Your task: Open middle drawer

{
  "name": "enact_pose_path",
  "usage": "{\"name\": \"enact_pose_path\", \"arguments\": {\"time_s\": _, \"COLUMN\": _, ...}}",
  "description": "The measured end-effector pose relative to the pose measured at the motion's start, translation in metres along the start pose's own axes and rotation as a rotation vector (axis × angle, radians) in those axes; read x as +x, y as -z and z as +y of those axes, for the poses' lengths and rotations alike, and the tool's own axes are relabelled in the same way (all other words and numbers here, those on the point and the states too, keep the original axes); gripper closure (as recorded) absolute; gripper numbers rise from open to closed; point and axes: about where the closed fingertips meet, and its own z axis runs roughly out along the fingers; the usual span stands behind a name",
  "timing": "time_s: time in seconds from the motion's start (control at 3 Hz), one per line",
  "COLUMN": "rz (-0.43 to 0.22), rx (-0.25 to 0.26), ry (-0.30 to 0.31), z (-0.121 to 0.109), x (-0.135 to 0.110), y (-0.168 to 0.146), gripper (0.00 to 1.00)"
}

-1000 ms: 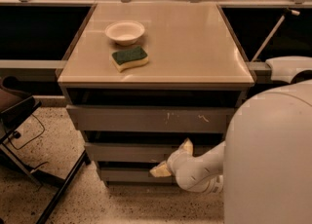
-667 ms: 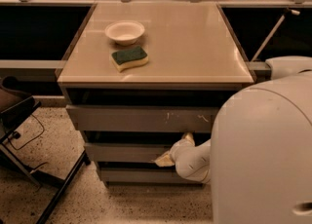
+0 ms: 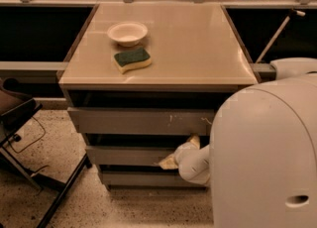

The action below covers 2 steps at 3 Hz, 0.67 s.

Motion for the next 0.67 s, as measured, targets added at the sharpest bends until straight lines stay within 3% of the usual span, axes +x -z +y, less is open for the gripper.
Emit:
{"name": "enact_pose_path", "arguments": {"time_s": 0.33, "rz": 0.028, "rx": 0.036, "ry": -0.042, "z": -0.020, "x": 0.015, "y": -0.030, "gripper": 0.00}}
{"name": "enact_pose_path", "arguments": {"time_s": 0.67, "rz": 0.049, "rx": 0.095, "ry": -0.039, "z": -0.050, "x": 0.029, "y": -0.056, "gripper": 0.00}}
